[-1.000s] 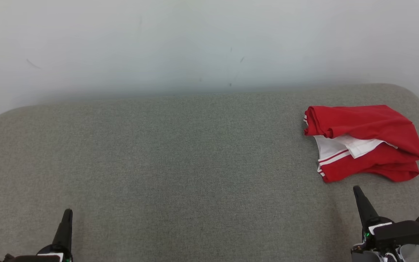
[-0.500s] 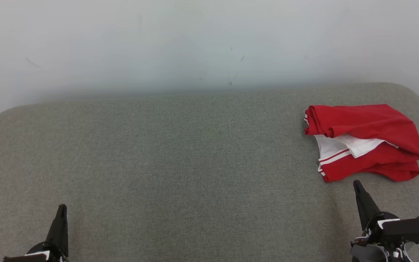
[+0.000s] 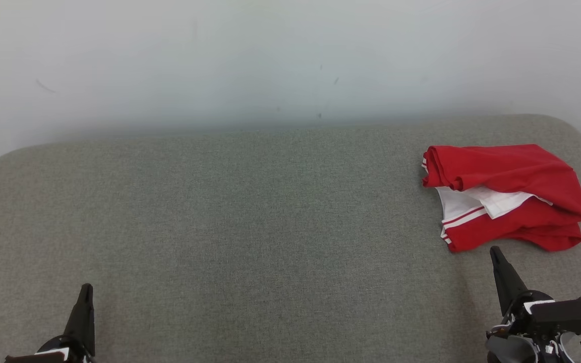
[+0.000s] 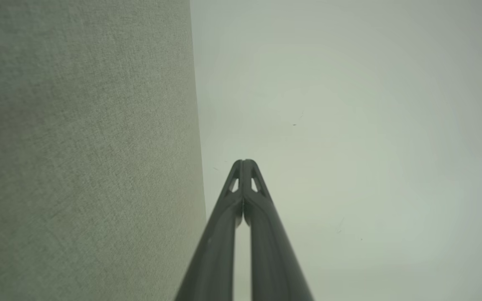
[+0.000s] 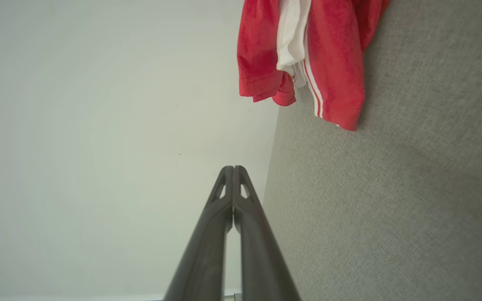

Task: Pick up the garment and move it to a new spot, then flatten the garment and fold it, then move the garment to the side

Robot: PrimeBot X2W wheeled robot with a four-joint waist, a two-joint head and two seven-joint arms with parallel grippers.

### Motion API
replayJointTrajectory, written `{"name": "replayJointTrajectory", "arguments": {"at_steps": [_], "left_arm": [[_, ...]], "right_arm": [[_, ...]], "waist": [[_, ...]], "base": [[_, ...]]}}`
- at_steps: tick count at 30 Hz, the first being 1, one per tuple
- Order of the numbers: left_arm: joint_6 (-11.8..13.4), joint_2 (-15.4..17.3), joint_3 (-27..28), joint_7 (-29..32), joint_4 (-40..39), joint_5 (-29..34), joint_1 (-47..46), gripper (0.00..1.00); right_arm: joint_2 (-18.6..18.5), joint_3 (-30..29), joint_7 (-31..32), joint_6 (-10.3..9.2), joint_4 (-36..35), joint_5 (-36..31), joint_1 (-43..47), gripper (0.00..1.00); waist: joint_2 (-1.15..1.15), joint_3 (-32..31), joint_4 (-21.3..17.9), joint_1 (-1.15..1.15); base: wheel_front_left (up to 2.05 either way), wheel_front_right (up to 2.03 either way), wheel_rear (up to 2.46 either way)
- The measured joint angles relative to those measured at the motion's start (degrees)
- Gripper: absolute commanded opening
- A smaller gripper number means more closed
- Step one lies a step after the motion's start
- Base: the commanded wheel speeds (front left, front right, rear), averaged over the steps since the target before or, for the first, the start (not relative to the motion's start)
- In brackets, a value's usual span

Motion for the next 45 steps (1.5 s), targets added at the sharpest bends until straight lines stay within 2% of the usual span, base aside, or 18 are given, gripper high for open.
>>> {"name": "replayJointTrajectory", "arguments": {"at_steps": [45], "left_arm": [[0.0,0.0,0.0,0.0,0.1,0.0,0.0,0.0]], "right_arm": [[0.0,0.0,0.0,0.24,0.0,0.0,0.0,0.0]], "waist": [[0.0,0.0,0.0,0.0]], "base": [[0.0,0.0,0.0]]}}
